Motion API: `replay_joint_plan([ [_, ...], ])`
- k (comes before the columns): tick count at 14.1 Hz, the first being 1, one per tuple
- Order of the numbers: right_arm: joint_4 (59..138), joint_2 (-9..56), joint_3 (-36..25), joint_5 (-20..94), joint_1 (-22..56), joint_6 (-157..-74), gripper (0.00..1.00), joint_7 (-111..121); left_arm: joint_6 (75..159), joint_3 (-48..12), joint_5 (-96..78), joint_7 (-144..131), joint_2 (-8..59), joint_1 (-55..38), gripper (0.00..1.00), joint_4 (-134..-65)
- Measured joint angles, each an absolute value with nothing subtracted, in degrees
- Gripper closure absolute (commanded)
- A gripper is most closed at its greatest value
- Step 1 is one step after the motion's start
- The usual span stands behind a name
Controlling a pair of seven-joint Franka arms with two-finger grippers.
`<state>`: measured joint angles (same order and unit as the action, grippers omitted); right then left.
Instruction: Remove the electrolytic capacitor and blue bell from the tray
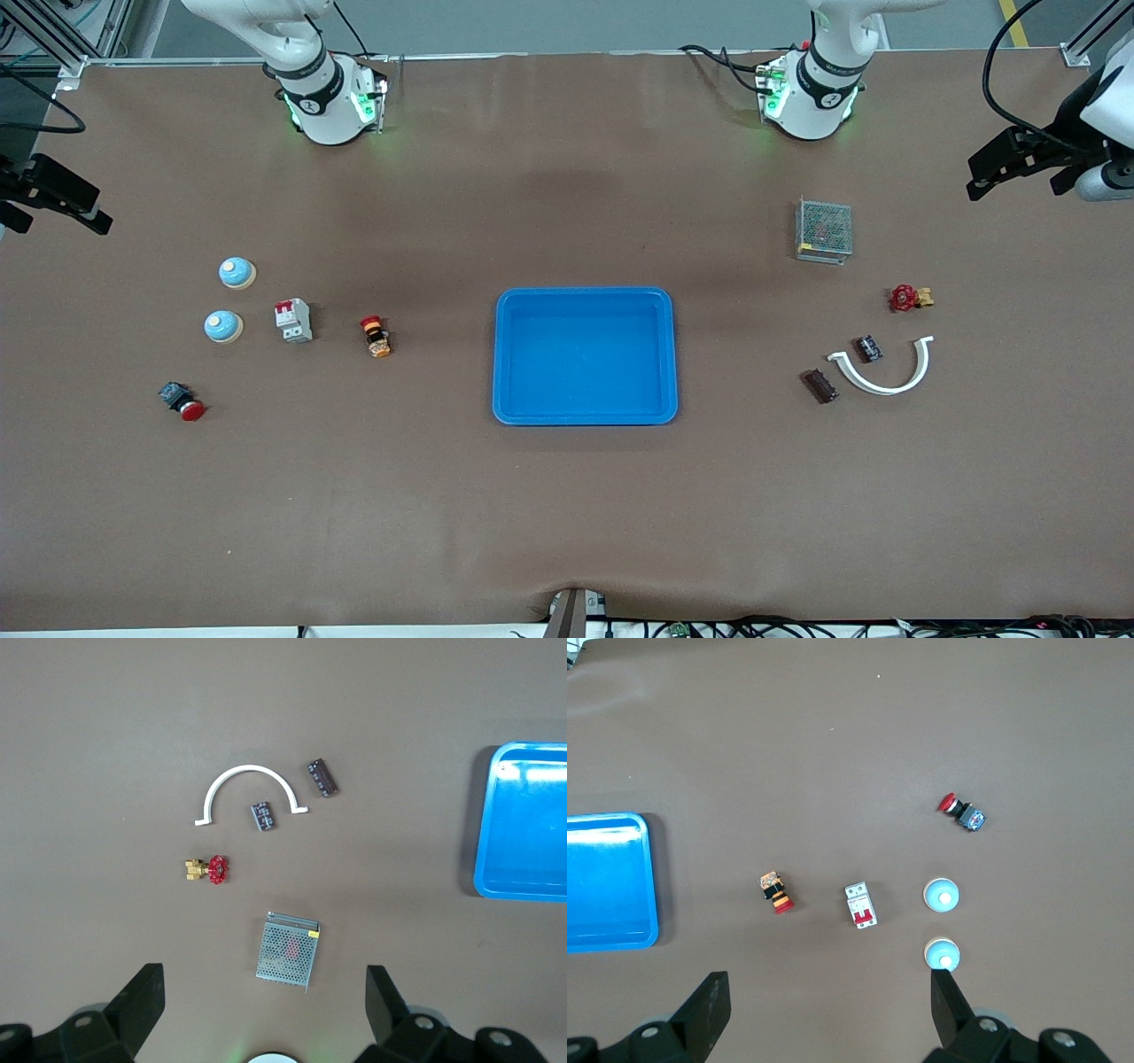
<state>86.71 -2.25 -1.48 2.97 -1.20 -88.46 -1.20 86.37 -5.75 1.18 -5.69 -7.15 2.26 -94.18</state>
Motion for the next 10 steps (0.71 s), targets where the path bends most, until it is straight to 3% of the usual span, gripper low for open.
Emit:
replay_joint_plan([
  [10, 87.6, -2.4, -1.0, 3.0, -0.8, -88.7, 0.0, -4.0, 86.2, -6.3, 1.2, -5.6, -7.2, 2.0, 0.0, -93.5],
])
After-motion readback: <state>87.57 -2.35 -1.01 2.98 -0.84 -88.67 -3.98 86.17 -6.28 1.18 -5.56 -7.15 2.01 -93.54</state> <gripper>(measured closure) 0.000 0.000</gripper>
